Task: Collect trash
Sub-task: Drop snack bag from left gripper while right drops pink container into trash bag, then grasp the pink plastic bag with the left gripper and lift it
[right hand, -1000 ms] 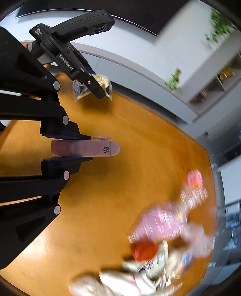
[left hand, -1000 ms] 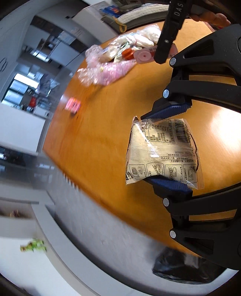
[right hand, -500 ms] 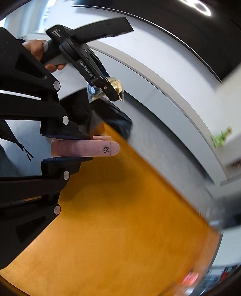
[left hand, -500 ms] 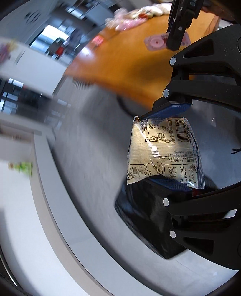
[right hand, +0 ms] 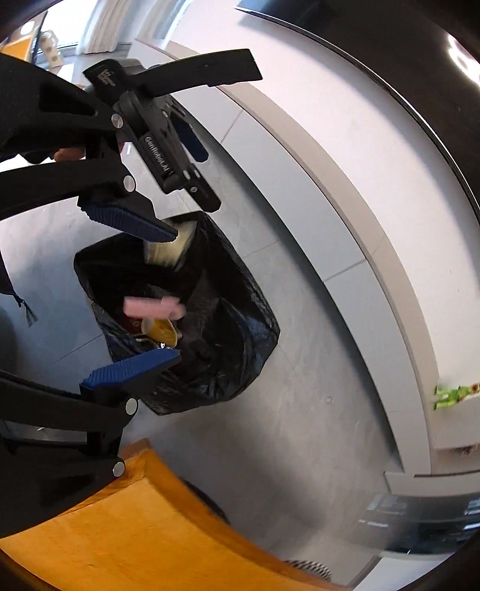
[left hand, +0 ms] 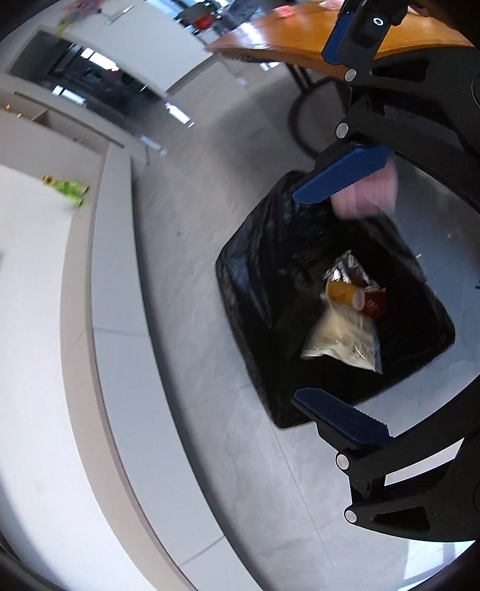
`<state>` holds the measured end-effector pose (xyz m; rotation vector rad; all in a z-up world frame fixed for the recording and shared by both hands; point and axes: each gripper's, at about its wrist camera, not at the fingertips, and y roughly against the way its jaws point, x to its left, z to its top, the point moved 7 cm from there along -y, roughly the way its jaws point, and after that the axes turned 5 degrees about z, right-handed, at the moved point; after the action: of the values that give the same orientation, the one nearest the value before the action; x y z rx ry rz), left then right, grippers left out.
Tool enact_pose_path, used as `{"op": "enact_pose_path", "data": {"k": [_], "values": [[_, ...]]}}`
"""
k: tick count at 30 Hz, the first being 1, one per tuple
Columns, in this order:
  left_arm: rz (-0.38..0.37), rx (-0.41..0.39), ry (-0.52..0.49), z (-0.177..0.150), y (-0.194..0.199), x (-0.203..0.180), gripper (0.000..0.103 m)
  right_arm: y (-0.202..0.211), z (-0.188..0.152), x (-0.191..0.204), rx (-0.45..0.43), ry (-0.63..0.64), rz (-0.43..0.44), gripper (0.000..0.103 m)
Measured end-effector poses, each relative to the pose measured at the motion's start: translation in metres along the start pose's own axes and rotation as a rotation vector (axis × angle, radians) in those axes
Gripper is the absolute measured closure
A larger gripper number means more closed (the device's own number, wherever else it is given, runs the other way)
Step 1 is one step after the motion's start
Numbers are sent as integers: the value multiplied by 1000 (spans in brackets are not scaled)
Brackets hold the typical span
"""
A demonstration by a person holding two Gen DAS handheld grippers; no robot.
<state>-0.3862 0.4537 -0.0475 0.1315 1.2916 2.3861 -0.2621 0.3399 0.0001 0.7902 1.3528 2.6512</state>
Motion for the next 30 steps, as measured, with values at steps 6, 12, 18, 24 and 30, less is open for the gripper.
{"op": "enact_pose_path", "data": {"k": [6, 12, 18, 24, 30], "values": [[-5, 3, -10, 2, 1, -3, 6, 9, -14, -11, -5, -27, -10, 42], [-36, 13, -94, -7, 3, -41, 6, 21, -19, -33, -28, -71, -15, 39], [-110, 15, -175, -11, 13, -92, 6, 51, -37, -68, -66, -111, -58, 38], [-219, 49, -277, -29, 20, -162, 6, 96, -59, -120, -130, -185, -119, 38], [-323, 56, -409, -45, 40, -247, 6, 153, -82, -183, -193, -286, -195, 38]]}}
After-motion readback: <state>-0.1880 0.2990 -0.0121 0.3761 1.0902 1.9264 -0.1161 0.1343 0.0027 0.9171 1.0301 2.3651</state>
